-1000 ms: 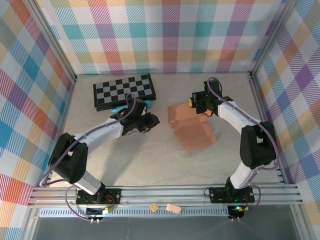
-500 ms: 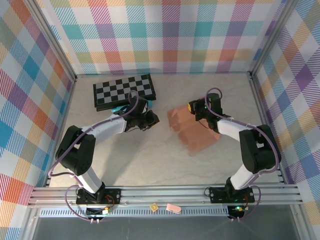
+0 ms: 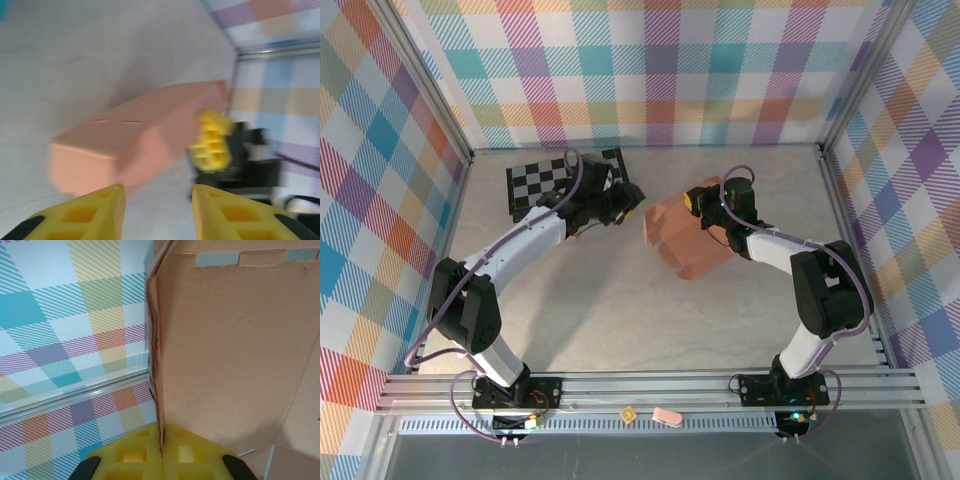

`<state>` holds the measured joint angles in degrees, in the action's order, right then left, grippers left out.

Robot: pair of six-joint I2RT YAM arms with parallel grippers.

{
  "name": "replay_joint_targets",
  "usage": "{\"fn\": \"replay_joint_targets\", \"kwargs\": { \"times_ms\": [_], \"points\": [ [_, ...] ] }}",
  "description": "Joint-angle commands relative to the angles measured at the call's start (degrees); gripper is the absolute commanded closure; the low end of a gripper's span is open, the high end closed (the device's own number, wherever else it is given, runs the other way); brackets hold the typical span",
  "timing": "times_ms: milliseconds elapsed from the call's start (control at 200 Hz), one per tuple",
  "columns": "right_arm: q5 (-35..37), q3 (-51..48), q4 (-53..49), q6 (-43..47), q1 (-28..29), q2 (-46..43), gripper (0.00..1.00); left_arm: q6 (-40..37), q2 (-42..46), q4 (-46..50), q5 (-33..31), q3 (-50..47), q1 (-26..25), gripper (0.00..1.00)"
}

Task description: Fold the paper box

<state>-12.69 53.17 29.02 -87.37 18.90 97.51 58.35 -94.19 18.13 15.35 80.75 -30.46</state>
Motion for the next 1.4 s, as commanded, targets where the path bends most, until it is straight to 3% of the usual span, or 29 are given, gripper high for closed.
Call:
{"fn": "replay_joint_targets", "kwargs": {
  "times_ms": [0,280,430,875,1285,1345,1395],
  "points": [
    [-0.76,2.02,0.88,0.80,0.42,0.74,1.00,11.45,-2.49,4.01,0.48,3.73,-2.68,0.58],
    [-0.41,0.97,0.65,0.45,0.56,0.05,1.00,18.18,-9.99,8.67,-0.71,11.93,-4.68,0.54],
    [-0.50,0.89,0.64,0.18,0.70,-0.03,1.00,17.31,-12.94,14.11,-2.98,15.55,-5.67,0.54],
    [-0.33,0.36,0.87,-0.78,1.75,-1.01,1.00,17.17,-17.71,4.07,-2.79,15.76,-5.91,0.54],
    [1.03,1.06,-0.73,-1.35,1.85,-1.80,1.00,15.24,-15.33,2.64,-3.65,13.60,-5.93,0.76],
    [1.71,0.98,-1.74,-1.71,1.85,-2.08,1.00,14.16,-14.41,2.99,-3.74,13.47,-5.68,0.73],
    [2.55,0.89,-2.40,-2.37,1.78,-2.24,1.00,12.73,-13.64,3.63,-3.59,13.71,-5.43,0.62]
  ]
}}
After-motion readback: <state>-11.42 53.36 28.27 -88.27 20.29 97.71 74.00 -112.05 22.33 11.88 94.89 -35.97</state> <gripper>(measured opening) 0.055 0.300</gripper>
